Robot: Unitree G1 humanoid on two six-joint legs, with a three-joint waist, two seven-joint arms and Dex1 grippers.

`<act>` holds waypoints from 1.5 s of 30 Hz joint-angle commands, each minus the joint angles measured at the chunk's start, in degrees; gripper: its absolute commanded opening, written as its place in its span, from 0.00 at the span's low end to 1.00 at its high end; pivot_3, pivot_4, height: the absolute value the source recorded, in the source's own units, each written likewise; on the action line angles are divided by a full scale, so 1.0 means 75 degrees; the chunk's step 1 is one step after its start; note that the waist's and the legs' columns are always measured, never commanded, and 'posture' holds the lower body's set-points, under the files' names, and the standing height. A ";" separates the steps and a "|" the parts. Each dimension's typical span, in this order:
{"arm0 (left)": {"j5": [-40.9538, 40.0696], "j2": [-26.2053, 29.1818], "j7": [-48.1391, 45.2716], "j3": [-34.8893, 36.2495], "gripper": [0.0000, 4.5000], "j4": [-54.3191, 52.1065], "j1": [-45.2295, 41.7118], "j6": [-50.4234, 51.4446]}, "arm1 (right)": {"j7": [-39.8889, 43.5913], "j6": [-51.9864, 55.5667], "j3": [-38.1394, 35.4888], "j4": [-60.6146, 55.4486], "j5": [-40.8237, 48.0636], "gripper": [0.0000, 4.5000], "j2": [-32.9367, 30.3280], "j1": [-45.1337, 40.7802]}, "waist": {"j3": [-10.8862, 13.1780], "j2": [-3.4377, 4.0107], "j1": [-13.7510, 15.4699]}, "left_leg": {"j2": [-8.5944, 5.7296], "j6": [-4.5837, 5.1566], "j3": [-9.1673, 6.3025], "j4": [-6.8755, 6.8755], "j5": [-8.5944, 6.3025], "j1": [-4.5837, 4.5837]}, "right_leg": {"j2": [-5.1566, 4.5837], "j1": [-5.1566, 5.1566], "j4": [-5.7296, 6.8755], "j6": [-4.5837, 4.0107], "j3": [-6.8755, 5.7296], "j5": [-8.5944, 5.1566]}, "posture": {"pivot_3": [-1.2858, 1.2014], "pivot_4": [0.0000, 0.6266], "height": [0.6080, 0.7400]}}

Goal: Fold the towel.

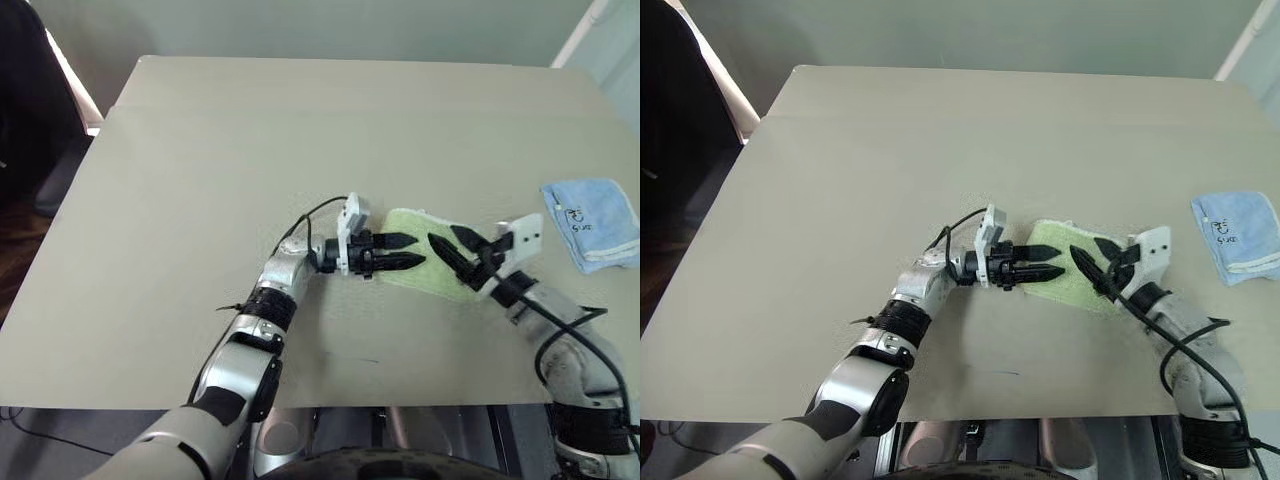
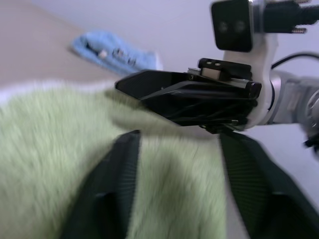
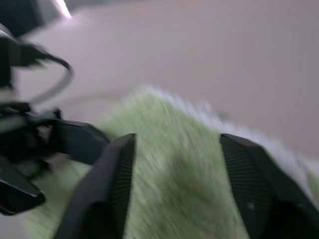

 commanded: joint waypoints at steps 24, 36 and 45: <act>-0.1461 0.1602 0.2982 0.0496 0.99 -0.0164 -0.1633 0.8957 | -0.0167 0.1949 -0.1838 -0.0863 0.2285 1.00 -0.1691 0.0648 | 0.0007 -0.0009 0.0086 | -0.0003 -0.0036 0.0001 0.0001 0.0001 0.0013 | -0.0003 0.0009 0.0004 -0.0016 0.0003 -0.0016 | 0.52 0.24 0.91; -0.1088 0.0147 0.3206 0.0642 0.99 0.1800 -0.2348 0.8094 | -0.0351 0.1927 -0.2185 -0.1208 0.2317 1.00 -0.1726 0.1107 | 0.0007 -0.0008 0.0346 | -0.0066 0.0056 -0.0009 0.0005 -0.0026 0.0094 | -0.0052 0.0084 -0.0003 0.0091 0.0008 -0.0081 | 0.52 0.24 0.91; -0.0727 -0.0725 0.2749 0.0282 0.99 0.2652 -0.2561 0.7417 | -0.0558 0.1967 -0.2483 -0.1565 0.2504 1.00 -0.1725 0.1567 | 0.0004 -0.0005 0.0386 | -0.0265 0.0102 -0.0009 0.0015 -0.0027 0.0110 | -0.0215 0.0140 -0.0005 0.0203 0.0005 -0.0139 | 0.52 0.24 0.91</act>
